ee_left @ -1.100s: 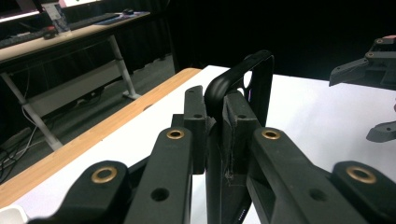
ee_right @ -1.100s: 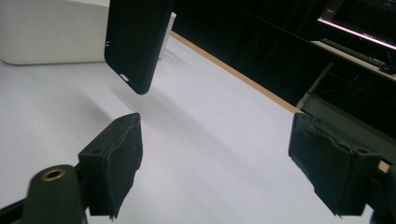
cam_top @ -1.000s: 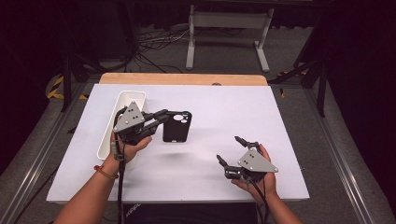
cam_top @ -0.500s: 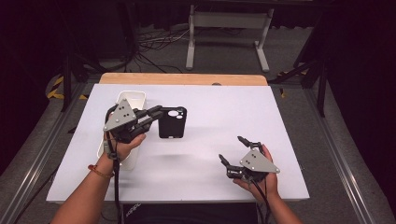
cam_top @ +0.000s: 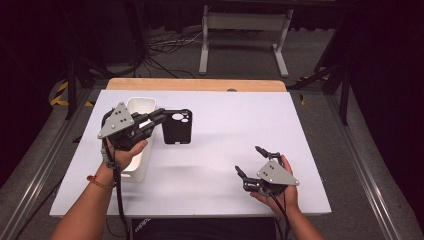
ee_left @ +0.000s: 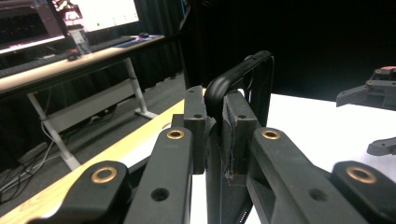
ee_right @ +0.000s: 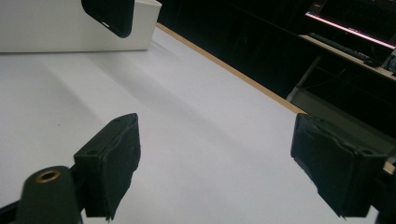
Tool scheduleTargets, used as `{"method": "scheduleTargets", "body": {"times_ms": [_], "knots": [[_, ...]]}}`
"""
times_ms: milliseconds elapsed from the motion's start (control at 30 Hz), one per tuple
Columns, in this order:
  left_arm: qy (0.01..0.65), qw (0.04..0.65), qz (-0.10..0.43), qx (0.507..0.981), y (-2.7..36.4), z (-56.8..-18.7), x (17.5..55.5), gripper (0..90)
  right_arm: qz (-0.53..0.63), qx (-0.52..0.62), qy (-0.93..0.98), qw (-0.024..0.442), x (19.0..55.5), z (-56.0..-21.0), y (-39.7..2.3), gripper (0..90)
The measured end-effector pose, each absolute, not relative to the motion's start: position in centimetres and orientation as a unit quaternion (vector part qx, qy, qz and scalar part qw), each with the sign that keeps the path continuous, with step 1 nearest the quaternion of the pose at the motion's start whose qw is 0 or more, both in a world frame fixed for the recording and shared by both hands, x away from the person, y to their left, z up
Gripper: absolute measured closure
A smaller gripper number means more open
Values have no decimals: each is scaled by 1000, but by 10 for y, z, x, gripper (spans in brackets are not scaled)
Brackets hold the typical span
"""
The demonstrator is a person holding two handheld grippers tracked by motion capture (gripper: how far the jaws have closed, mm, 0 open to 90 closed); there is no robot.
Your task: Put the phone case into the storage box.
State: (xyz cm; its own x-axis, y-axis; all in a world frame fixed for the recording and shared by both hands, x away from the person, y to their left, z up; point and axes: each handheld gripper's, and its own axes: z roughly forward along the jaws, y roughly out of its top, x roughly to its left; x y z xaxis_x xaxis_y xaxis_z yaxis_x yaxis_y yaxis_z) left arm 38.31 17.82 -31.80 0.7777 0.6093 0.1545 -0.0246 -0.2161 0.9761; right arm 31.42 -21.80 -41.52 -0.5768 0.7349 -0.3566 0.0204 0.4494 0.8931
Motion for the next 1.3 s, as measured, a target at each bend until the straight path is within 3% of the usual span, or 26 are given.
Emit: {"method": "scheduleTargets", "body": {"times_ms": [1300], "knots": [[196,581,312,726,213,-287,383,824,468,260,751,387,315,-414,-220,168]]}}
